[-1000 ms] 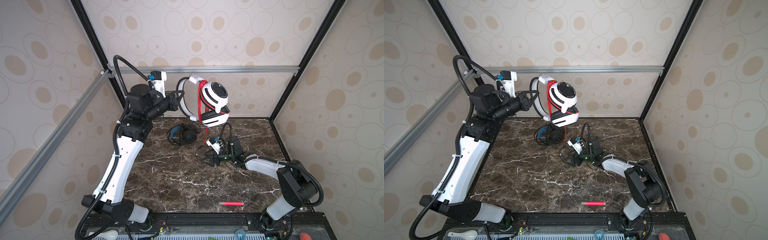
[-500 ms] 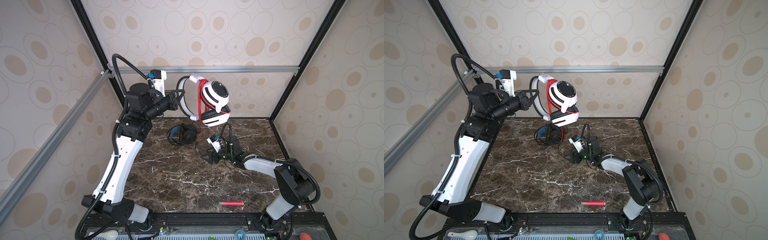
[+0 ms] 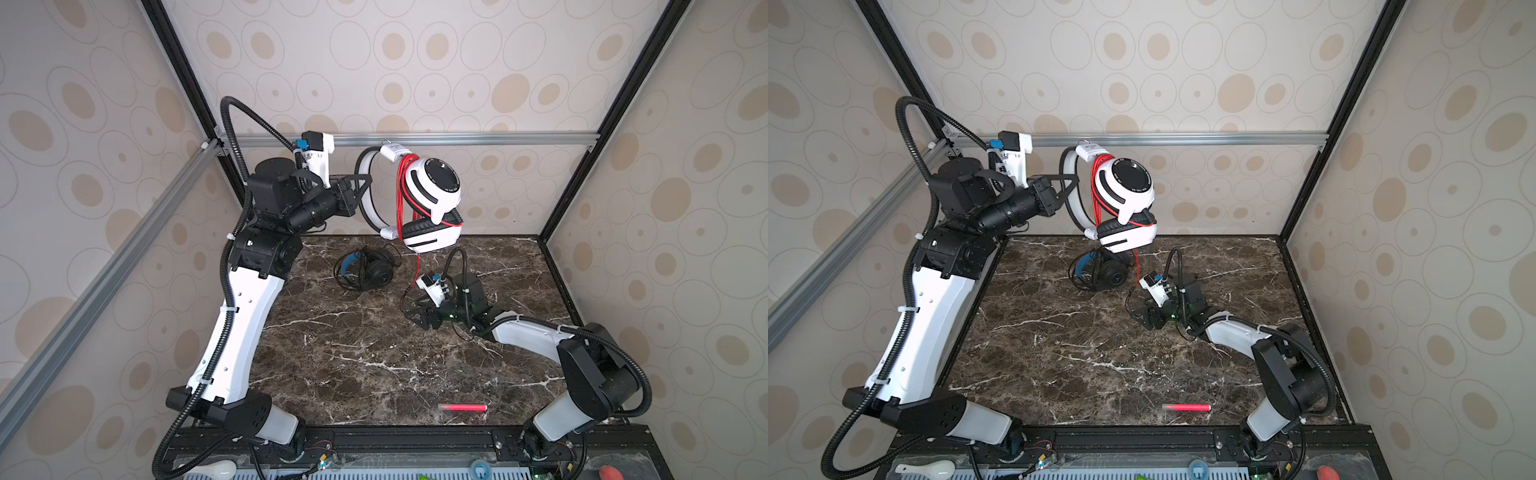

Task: Wrap the headphones

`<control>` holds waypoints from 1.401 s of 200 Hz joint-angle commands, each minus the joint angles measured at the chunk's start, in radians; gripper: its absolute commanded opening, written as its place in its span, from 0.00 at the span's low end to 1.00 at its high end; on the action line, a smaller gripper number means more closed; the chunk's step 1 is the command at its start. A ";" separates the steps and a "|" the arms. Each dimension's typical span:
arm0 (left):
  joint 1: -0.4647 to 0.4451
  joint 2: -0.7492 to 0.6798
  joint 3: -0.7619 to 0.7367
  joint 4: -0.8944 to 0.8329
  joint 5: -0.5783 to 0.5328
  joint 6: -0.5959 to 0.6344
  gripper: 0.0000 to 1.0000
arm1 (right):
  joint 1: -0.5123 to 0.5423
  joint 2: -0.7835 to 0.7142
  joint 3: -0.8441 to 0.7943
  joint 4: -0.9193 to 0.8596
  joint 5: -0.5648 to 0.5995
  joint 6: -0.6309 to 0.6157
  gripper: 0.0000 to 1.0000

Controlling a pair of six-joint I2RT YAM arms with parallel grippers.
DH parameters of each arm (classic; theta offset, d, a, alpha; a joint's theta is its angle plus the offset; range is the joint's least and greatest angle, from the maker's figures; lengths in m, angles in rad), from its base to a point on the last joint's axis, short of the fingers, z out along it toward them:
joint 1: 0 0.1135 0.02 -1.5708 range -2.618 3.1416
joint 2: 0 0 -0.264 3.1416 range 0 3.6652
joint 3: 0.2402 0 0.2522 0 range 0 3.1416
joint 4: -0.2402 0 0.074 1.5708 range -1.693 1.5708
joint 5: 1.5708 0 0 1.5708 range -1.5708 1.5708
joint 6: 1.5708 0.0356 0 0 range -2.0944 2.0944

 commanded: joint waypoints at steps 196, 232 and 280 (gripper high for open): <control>0.008 0.002 0.102 -0.039 0.071 -0.015 0.00 | 0.003 0.096 0.070 0.094 -0.162 0.083 0.71; 0.009 0.009 0.102 -0.038 0.078 -0.022 0.00 | 0.005 0.083 0.043 0.113 -0.244 0.129 0.71; 0.010 0.009 0.101 -0.032 0.081 -0.031 0.00 | 0.009 0.005 -0.018 0.060 -0.277 0.113 0.70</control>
